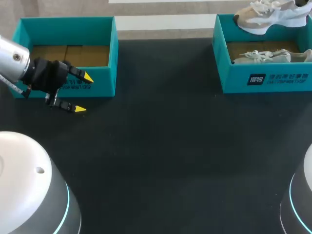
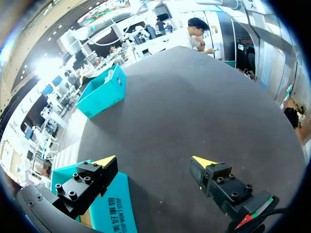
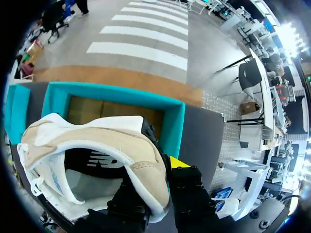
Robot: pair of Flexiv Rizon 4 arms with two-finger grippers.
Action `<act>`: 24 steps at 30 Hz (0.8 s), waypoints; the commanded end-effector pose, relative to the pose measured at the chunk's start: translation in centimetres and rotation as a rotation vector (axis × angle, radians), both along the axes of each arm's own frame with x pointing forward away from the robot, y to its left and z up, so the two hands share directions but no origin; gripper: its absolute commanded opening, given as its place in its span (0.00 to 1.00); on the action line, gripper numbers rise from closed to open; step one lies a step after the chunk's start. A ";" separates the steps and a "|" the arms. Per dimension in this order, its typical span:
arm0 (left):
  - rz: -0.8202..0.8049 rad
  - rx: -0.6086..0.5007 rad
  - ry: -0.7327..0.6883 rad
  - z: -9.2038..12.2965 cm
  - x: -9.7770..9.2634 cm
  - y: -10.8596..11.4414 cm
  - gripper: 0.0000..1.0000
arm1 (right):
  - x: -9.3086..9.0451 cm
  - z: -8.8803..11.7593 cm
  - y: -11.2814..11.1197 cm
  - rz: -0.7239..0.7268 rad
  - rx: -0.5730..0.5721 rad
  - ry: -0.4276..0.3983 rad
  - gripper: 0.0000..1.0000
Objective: Take the shoe out of the shoebox, open the shoe tongue, remove and reinsert the insole, then place the shoe into the shoebox
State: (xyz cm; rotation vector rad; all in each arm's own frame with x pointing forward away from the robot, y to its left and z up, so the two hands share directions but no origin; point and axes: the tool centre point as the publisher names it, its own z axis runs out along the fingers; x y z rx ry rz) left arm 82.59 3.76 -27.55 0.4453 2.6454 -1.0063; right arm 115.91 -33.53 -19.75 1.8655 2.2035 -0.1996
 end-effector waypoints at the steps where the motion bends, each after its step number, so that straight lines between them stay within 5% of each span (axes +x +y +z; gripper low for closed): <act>1: 0.000 0.004 0.000 0.0 0.0 0.0 1.00 | 0.5 0.2 -0.1 -0.003 0.003 0.009 0.00; 8: 0.000 0.004 0.000 0.0 0.0 0.0 1.00 | 0.4 -0.2 -0.2 -0.019 0.008 0.020 0.00; 16: 0.000 0.004 0.000 0.0 0.0 0.0 1.00 | -1.1 -0.6 -2.0 -0.308 0.029 -0.094 0.00; 24: 0.000 0.004 0.000 0.0 0.0 0.0 1.00 | -1.6 -1.0 -1.5 -0.265 0.001 -0.104 0.00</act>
